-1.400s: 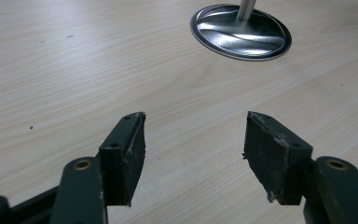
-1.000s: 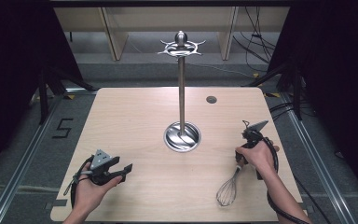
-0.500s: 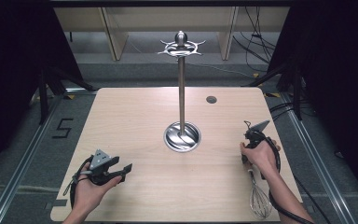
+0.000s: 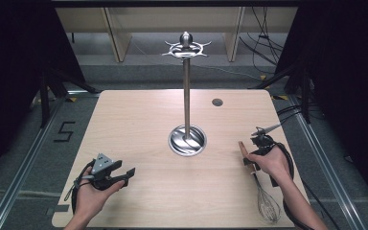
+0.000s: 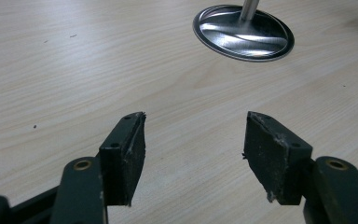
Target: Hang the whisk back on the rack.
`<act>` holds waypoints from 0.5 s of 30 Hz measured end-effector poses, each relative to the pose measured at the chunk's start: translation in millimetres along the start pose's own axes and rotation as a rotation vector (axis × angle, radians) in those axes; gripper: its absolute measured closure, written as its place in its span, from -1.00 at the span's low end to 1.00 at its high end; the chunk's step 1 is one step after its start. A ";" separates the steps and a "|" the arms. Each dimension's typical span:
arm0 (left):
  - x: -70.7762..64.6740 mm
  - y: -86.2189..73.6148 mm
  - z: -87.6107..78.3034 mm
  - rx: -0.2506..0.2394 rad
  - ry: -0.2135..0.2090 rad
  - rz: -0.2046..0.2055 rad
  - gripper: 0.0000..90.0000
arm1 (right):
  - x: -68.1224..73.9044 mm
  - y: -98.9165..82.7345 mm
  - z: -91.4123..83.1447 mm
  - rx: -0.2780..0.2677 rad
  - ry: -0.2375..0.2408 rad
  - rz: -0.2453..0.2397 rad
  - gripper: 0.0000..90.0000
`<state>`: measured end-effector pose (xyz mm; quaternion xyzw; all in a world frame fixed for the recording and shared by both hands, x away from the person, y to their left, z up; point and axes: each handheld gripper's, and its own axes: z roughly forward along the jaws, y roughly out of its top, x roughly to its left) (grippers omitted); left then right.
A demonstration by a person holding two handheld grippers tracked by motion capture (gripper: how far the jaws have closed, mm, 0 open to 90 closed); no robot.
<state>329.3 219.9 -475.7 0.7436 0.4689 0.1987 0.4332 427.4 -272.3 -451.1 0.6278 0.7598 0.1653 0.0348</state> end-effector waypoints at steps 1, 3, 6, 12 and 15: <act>0.4 0.0 0.1 0.002 -0.001 0.001 -0.16 | 5.8 -1.8 -5.4 -0.001 0.028 0.025 0.52; -0.4 -0.1 -0.3 -0.002 0.003 -0.006 -0.16 | 4.9 -4.2 -12.8 -0.048 0.041 -0.022 0.52; -0.1 0.1 -0.7 -0.005 0.005 -0.007 -0.16 | 7.9 -7.2 -27.1 -0.122 0.094 -0.046 0.52; 0.6 0.4 -1.1 -0.006 0.002 -0.001 -0.16 | 6.8 -14.7 -49.9 -0.266 0.123 -0.176 0.52; 0.4 0.5 -1.3 -0.006 0.003 -0.002 -0.16 | 7.1 -18.3 -55.5 -0.345 0.202 -0.202 0.53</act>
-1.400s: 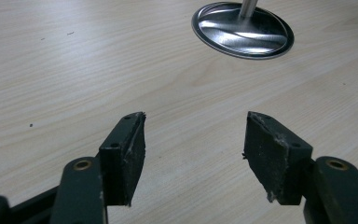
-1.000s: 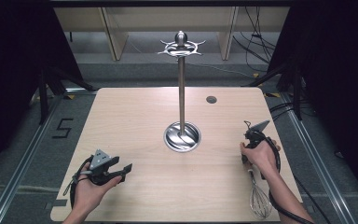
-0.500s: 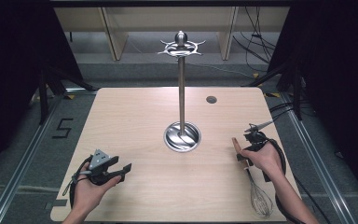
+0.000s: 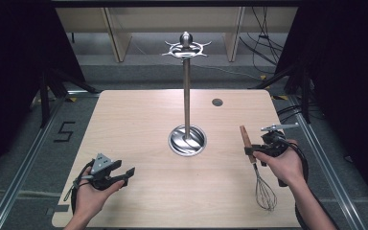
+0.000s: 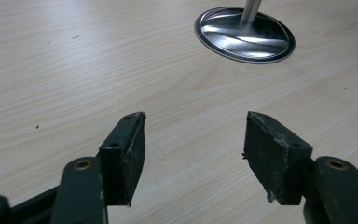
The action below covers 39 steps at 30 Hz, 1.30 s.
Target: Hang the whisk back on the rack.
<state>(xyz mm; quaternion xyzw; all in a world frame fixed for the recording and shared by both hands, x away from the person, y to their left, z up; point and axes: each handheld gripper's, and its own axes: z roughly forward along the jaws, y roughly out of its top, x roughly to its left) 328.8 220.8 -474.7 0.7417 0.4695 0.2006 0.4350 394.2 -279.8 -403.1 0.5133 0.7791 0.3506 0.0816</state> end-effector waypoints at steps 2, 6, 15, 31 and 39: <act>0.0 -0.1 0.1 0.000 0.000 -0.005 -0.16 | 6.6 -1.2 -3.4 -0.055 -0.049 -0.007 0.52; -0.4 0.1 -0.3 -0.003 0.006 -0.007 -0.16 | 8.6 -1.4 -12.6 -0.091 -0.027 -0.078 0.53; -0.1 0.4 -1.0 -0.007 0.007 0.000 -0.16 | 13.8 0.2 -24.8 -0.195 -0.026 -0.137 0.53; 0.5 0.8 -1.8 -0.011 0.012 -0.009 -0.16 | 13.7 19.2 -46.5 -0.297 -0.041 -0.204 0.53; 1.0 0.9 -1.6 -0.014 0.008 -0.007 -0.16 | 17.6 30.6 -51.9 -0.313 -0.049 -0.238 0.53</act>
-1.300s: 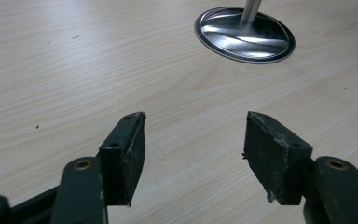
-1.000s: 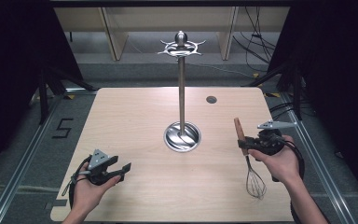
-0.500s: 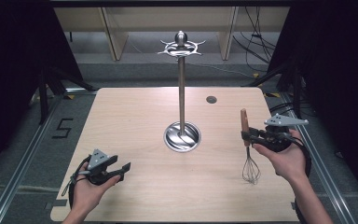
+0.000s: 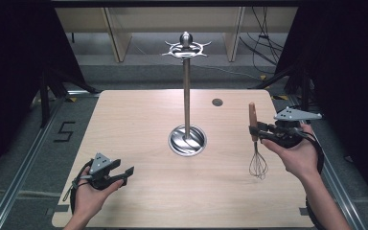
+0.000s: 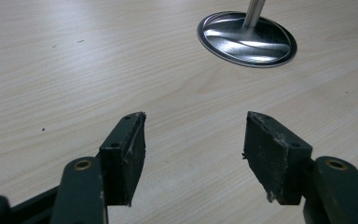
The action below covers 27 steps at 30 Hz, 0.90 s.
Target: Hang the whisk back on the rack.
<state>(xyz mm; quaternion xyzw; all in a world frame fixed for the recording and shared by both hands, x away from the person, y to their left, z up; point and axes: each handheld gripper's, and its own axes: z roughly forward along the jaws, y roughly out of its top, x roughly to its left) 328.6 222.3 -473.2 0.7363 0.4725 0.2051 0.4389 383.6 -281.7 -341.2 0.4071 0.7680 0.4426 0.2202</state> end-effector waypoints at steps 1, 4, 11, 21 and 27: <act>0.4 0.0 -0.2 0.003 0.001 0.001 -0.16 | -0.7 1.6 -0.7 0.009 0.006 -0.012 0.53; 0.3 0.0 0.0 -0.001 0.001 -0.003 -0.16 | 0.2 7.6 -1.0 -0.003 0.001 -0.020 0.53; 0.2 0.1 -0.6 0.000 0.009 -0.003 -0.16 | -0.2 19.5 -1.6 -0.015 0.000 -0.034 0.53; 1.3 0.6 -1.0 -0.002 0.004 0.006 -0.16 | 0.8 35.2 -2.8 -0.019 0.007 -0.055 0.53; 1.3 0.6 -1.0 -0.002 0.004 0.007 -0.16 | 2.3 42.6 -1.0 -0.037 0.011 -0.068 0.53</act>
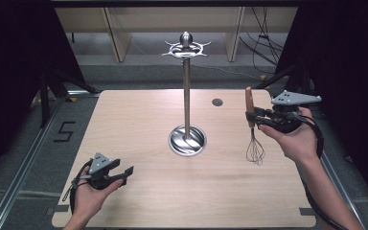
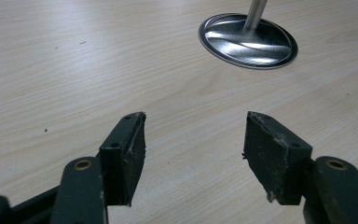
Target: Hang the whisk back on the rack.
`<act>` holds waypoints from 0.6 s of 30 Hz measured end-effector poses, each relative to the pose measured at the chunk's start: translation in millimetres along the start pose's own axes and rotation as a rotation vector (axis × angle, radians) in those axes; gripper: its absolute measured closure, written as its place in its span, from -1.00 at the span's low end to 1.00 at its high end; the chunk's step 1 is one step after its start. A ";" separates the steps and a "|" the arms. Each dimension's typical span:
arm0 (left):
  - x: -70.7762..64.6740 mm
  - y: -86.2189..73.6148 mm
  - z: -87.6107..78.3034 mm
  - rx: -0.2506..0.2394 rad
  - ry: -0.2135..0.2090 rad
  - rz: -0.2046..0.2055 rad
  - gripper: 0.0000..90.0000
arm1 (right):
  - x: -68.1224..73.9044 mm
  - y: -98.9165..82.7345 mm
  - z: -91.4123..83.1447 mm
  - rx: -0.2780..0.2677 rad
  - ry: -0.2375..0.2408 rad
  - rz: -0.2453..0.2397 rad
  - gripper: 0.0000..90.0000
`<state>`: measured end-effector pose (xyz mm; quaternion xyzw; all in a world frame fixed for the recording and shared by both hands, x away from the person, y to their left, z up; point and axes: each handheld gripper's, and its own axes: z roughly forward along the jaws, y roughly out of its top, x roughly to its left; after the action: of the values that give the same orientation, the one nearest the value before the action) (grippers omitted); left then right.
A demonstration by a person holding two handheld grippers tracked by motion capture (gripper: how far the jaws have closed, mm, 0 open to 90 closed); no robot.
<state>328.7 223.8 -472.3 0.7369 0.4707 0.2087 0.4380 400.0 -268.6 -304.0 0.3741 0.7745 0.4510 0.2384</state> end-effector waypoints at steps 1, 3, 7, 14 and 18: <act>0.0 0.0 0.1 0.000 0.000 -0.001 -0.16 | 0.5 1.2 1.2 -0.017 -0.005 0.001 0.53; -0.1 -0.2 0.3 0.001 -0.001 -0.003 -0.16 | 1.3 4.7 -0.2 -0.006 0.000 0.001 0.53; 0.1 -0.2 0.6 0.001 -0.002 -0.005 -0.16 | 0.4 11.3 -1.0 -0.004 0.008 -0.016 0.53; -0.2 -0.2 0.3 -0.002 0.004 -0.008 -0.16 | 1.7 16.5 1.4 -0.019 0.004 -0.021 0.53; 0.0 -0.3 0.4 -0.001 0.003 -0.007 -0.16 | 1.6 19.4 2.9 -0.028 0.005 -0.027 0.53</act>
<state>328.8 223.7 -472.7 0.7347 0.4738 0.2086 0.4384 408.1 -259.7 -288.5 0.3594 0.7736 0.4593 0.2477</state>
